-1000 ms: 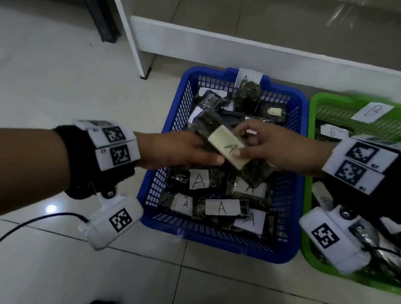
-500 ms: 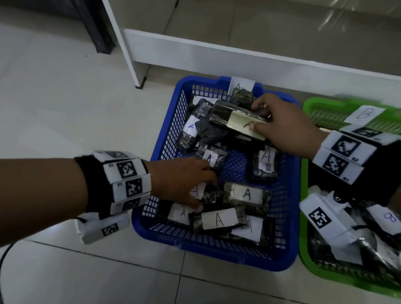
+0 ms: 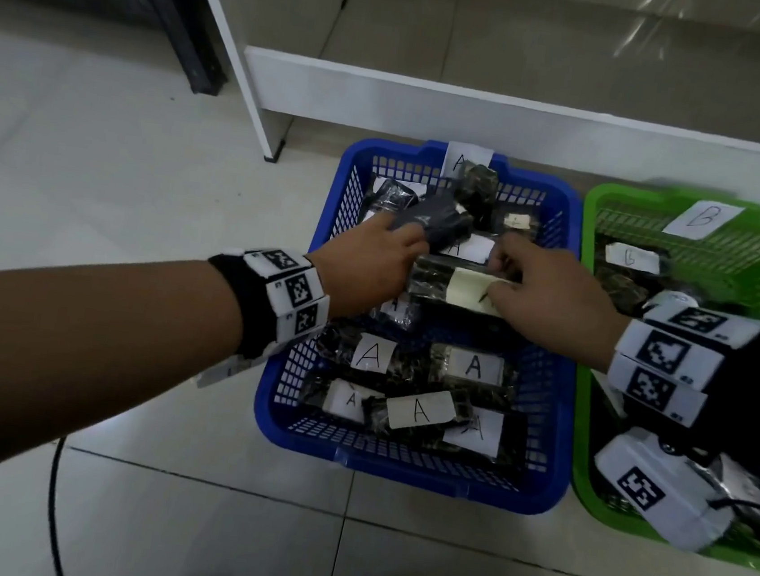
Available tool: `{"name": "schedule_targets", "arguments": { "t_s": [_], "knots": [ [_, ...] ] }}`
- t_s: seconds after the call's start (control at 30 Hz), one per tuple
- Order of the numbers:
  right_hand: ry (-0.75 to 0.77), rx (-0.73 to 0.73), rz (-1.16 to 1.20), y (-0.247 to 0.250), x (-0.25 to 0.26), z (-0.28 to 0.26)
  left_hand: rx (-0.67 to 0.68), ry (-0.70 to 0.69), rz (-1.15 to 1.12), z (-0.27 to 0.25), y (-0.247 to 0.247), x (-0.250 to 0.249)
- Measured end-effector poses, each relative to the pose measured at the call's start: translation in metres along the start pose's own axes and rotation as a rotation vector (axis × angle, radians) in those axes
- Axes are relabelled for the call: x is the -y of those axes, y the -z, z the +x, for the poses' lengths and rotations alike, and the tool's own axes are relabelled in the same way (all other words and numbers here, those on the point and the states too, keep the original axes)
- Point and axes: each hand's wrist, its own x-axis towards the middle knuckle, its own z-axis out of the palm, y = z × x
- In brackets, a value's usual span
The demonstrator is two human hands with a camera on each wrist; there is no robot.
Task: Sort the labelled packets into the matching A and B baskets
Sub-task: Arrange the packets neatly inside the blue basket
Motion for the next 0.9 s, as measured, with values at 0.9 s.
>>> {"name": "schedule_targets", "arguments": {
  "t_s": [0.9],
  "knots": [
    [-0.109,-0.045,0.003,-0.008,0.003,0.000,0.013,0.359,-0.805,0.021,0.000,0.044]
  ]
}}
